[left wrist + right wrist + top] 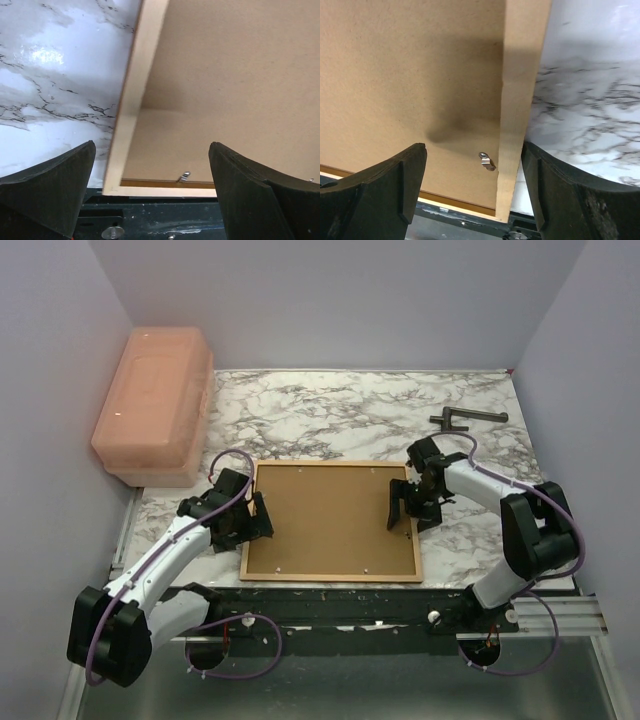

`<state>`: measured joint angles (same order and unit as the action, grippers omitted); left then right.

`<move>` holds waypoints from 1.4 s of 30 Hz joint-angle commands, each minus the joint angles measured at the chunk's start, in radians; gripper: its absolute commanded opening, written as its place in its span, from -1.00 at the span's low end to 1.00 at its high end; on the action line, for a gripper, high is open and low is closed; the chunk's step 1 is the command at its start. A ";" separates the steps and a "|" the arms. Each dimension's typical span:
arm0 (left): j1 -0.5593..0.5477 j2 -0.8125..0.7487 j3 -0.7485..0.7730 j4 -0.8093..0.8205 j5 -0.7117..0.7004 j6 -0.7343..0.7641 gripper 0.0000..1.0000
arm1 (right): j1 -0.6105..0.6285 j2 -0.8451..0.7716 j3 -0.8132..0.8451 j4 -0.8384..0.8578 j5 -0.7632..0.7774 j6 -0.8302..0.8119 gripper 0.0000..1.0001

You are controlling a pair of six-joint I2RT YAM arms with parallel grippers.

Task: Put the photo into the frame

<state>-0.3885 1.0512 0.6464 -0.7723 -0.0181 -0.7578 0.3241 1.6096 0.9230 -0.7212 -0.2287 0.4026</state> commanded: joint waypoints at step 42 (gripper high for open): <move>-0.006 -0.080 0.036 -0.014 0.007 0.075 0.96 | 0.193 -0.029 -0.012 -0.055 0.328 0.114 -0.63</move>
<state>-0.3885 0.9726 0.6827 -0.7929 -0.0166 -0.6918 0.5205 1.5658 0.9043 -0.7799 -0.0029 0.5144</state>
